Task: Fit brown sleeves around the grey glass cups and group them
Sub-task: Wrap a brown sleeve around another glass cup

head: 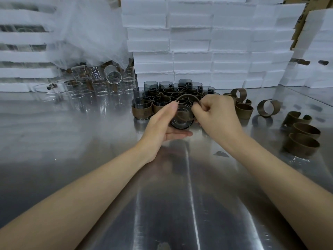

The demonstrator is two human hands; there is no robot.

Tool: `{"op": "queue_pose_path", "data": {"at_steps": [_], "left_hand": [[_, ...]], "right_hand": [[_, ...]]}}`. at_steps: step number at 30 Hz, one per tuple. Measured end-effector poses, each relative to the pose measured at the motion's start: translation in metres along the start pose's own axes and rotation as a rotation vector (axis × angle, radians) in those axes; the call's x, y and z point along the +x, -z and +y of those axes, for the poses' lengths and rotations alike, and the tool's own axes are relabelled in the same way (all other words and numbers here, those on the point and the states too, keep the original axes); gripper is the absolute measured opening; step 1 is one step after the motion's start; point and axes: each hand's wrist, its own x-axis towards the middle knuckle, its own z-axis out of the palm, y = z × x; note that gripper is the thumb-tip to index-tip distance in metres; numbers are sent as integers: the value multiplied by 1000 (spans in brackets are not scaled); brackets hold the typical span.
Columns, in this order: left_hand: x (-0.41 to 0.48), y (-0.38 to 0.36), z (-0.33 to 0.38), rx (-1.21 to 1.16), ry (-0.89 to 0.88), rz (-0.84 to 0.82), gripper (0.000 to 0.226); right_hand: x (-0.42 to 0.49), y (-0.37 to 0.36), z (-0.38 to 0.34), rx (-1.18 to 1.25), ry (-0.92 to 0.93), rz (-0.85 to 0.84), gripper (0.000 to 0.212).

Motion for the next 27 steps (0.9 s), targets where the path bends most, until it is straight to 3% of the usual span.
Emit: {"op": "queue_pose_path", "data": {"at_steps": [3, 10, 15, 19, 27], "left_hand": [[-2, -3, -2, 48, -54, -11, 71], [-1, -3, -5, 66, -81, 16, 50], [0, -1, -4, 117, -77, 3, 46], [1, 0, -7, 114, -56, -11, 51], [3, -1, -6, 78, 24, -4, 64]], "right_hand": [[0, -1, -1, -33, -2, 13, 48], [0, -3, 0, -144, -67, -85, 46], [1, 2, -3, -146, 47, -82, 13], [-1, 0, -3, -159, 116, -182, 28], [0, -3, 4, -240, 169, -287, 32]]}}
